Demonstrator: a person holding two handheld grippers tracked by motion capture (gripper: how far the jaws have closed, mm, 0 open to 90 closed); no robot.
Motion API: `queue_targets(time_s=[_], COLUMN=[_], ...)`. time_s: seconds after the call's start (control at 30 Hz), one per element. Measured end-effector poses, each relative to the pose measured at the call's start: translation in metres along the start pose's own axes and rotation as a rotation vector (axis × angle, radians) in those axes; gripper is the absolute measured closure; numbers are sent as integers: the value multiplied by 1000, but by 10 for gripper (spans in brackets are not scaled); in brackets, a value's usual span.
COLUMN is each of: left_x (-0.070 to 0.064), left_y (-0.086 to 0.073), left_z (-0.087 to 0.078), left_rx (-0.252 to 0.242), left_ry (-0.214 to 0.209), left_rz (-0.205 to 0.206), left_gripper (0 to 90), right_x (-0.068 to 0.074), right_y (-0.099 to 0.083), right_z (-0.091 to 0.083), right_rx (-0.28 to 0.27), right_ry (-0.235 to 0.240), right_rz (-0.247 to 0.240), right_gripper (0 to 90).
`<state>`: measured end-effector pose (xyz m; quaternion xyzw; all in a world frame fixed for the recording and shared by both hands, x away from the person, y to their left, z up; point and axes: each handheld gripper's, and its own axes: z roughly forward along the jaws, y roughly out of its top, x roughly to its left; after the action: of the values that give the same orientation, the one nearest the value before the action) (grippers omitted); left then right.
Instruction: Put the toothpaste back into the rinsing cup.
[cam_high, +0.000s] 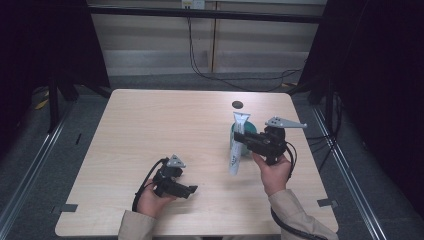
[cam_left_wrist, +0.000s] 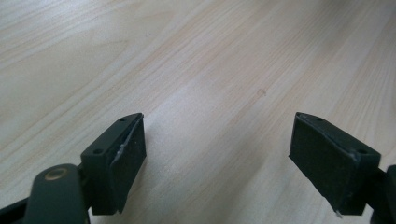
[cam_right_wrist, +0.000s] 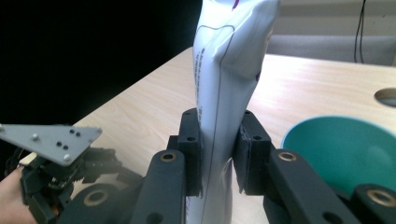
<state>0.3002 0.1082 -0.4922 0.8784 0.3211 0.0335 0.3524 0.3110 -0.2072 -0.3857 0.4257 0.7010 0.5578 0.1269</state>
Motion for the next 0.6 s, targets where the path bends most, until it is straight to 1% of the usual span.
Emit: queue_targets(time_s=[0.07, 0.1, 0.17, 0.27, 0.33, 0.4, 0.47, 0.53, 0.6], left_x=[1, 1, 1, 3, 2, 1, 0, -1, 0], left_y=[-3, -3, -5, -5, -6, -7, -8, -11, -13], left_z=[1, 1, 2, 1, 2, 2, 2, 3, 2], left_rx=[-12, -4, -23, -22, -23, -24, -28, -40, -58], left_ry=[4, 9, 7, 7, 12, 26, 34, 37, 34], left_rz=[-2, 2, -3, 3, 14, 40, 55, 71, 73], left_gripper=[181, 181, 180, 179, 178, 175, 171, 159, 158], right_x=[-1, -1, -2, -3, -3, -3, -3, -3, -4], right_y=[3, 4, 6, 9, 11, 12, 14, 16, 18], right_z=[-1, -2, -2, -3, -3, -3, -3, -3, -4], right_rx=[-14, -18, -24, -32, -34, -40, -44, -49, -54], right_ry=[-10, -15, -16, -19, -24, -27, -33, -44, -51], right_rz=[-9, -13, -16, -17, -25, -33, -41, -49, -58], right_gripper=[745, 745, 744, 744, 744, 744, 744, 744, 744])
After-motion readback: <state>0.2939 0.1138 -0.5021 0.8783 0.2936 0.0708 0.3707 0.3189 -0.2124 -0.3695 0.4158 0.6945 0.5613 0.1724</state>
